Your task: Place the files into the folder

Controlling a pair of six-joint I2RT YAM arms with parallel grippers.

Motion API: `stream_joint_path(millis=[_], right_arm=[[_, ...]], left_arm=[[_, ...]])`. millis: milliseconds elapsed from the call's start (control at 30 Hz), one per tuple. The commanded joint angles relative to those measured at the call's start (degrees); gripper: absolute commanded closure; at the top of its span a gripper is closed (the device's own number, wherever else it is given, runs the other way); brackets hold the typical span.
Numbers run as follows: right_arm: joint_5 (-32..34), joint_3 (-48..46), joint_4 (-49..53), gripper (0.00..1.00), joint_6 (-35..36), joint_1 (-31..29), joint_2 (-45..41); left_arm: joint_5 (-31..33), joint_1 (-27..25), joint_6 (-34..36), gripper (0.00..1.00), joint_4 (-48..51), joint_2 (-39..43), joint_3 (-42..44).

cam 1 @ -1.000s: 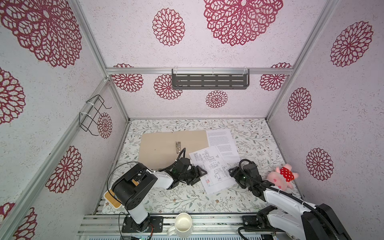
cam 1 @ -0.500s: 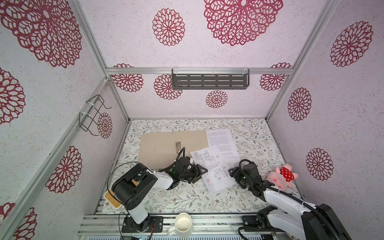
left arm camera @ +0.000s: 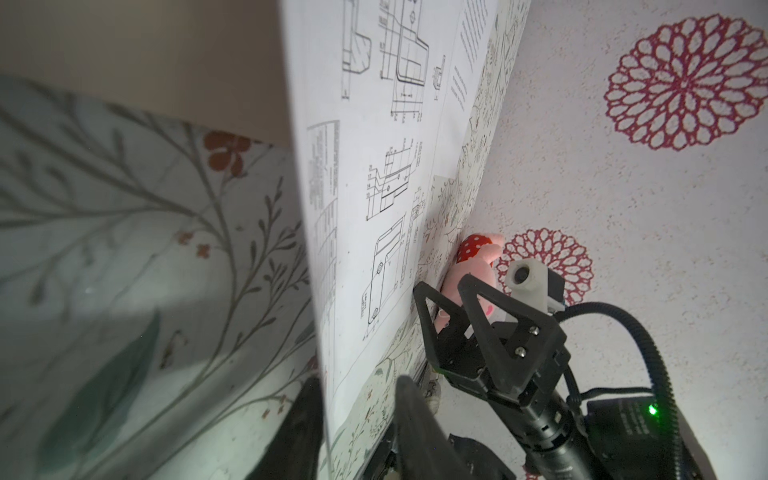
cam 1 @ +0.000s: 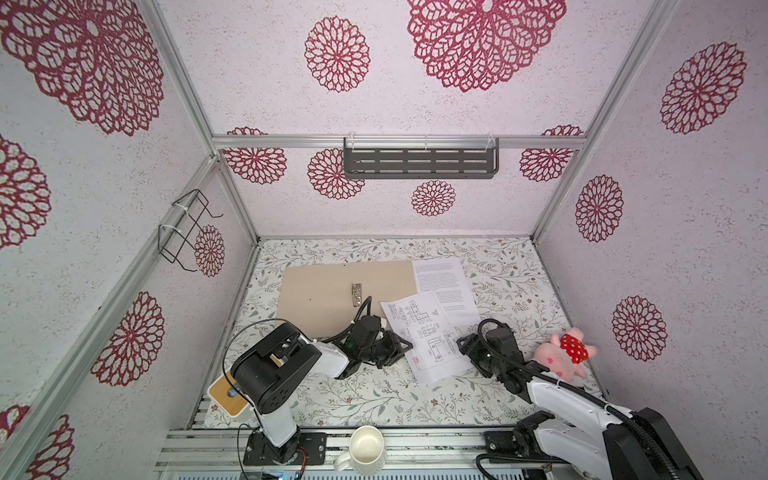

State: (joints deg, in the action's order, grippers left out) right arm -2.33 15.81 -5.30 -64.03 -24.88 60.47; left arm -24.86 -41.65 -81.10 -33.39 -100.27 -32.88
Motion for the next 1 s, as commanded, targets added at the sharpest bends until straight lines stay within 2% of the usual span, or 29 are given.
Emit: stream_joint_path(millis=[0, 67, 433, 533, 667, 800, 967], right_arm=[[-0.9, 0.3, 8.3, 0.24, 1.9, -0.6, 1.1], [-0.5, 1.6, 9.6, 0.23, 3.3, -0.5, 1.0], [2.4, 8.8, 19.2, 0.21, 9.4, -0.7, -0.5], [5.0, 13.7, 25.8, 0.20, 12.2, -0.8, -1.5], [9.0, 22.8, 34.1, 0.20, 17.0, -2.0, -2.8], [12.6, 32.0, 40.9, 0.21, 21.8, -6.6, 0.4], [22.5, 43.0, 48.9, 0.23, 23.0, -16.6, 7.4]], left_arm=[[0.4, -0.5, 1.4, 0.78, 1.4, 1.5, -1.9], [0.5, -0.4, 2.5, 0.83, 3.1, 2.1, -2.6], [-0.4, -0.5, 5.1, 0.94, 6.8, 2.6, -6.0], [-0.1, -0.5, 5.2, 0.96, 8.1, 3.5, -6.5], [0.7, -0.5, 7.4, 0.96, 15.6, 5.2, -9.7], [0.0, -0.5, 9.5, 0.98, 22.4, 4.9, -14.9], [-1.3, -0.5, 9.3, 0.99, 25.1, 2.9, -19.0]])
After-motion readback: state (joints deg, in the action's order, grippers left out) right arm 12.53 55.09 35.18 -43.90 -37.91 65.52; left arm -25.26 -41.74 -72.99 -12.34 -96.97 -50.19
